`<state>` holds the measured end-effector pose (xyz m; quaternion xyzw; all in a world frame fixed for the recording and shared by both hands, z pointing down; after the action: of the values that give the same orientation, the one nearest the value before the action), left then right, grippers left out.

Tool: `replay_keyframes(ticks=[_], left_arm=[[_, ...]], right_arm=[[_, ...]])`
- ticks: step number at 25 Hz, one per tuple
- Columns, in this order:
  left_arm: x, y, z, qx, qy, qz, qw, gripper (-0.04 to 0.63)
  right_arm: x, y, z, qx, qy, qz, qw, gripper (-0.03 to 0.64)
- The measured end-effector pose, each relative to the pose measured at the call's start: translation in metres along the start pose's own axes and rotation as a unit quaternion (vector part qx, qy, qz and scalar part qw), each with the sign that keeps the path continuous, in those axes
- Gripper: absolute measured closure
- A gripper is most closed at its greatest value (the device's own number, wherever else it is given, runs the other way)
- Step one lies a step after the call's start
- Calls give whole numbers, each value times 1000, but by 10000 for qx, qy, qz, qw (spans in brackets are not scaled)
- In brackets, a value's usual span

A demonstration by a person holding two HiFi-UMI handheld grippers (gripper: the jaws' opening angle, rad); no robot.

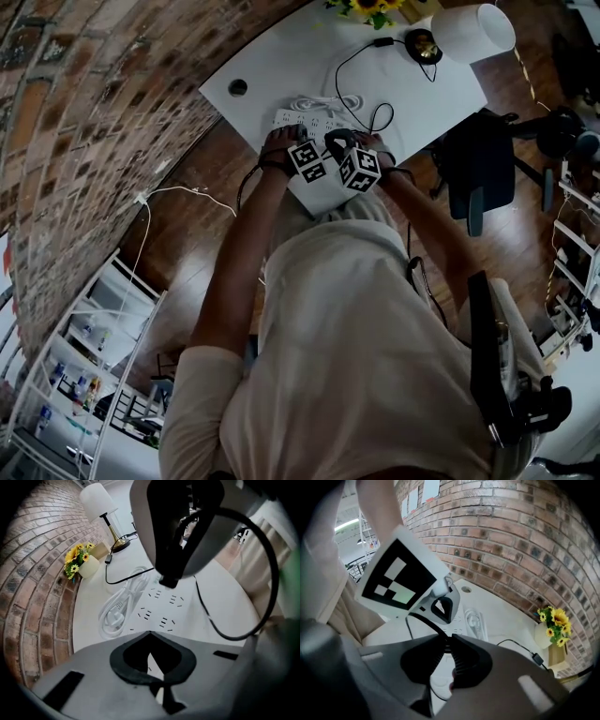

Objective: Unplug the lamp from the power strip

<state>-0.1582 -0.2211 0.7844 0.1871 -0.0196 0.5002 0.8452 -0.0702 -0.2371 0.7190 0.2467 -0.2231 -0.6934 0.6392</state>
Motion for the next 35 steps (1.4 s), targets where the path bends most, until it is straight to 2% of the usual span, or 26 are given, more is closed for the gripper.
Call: replay_keyframes(ticks=[3,7,10,13,16,20,23,27,29,31,34,35], left_arm=[[1,2,-1,66,-12,-102,9999,610],[-1,4,-2,168,-11,-439,9989,607],[3,12,-14,541,-169,-724,9958,594],[7,16,-46,1040,-394,-1358,9845,594],[19,25,-76,1240,-497,-2149,9674,594],[44,36,-103,1272,-404,-3279,9352,593],[65,34,-120,1307,-441,-3849,9126,593],[78,23,-145,1399,-605,-4424,8838,592],[81,13,-158,1563,-710,-4697,8660,592],[82,3,-171,1817,-720,-5063,8399,592],[81,-6,-186,2180,-701,-5707,7886,592],[79,-8,-191,2275,-738,-5861,7742,592]], right_arm=[[8,15,-19,-92,187,234,9995,572],[12,35,-37,-201,509,403,9977,568],[10,42,-41,-285,588,380,9971,565],[11,51,-37,-373,649,375,9965,561],[12,62,-28,-584,624,421,9955,561],[14,73,-17,-856,474,504,9939,554],[13,74,-14,-873,291,557,9942,500],[15,67,-21,-500,239,604,9966,456],[16,66,-35,-204,335,743,9965,442],[19,67,-53,176,498,1009,9935,439],[27,65,-77,932,696,1651,9794,446],[30,64,-84,1187,723,1863,9726,446]])
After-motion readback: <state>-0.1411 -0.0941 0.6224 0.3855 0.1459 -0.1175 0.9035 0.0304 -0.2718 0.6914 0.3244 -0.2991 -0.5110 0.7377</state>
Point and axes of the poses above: the fingertips, and each gripper's own axes: z forward along the fingers, x to its right, y out of its underside, the point moved 8 cm from there along -z, backward along the fingers, and after that the axes turned 7 degrees about x, right-handed, at the moved point
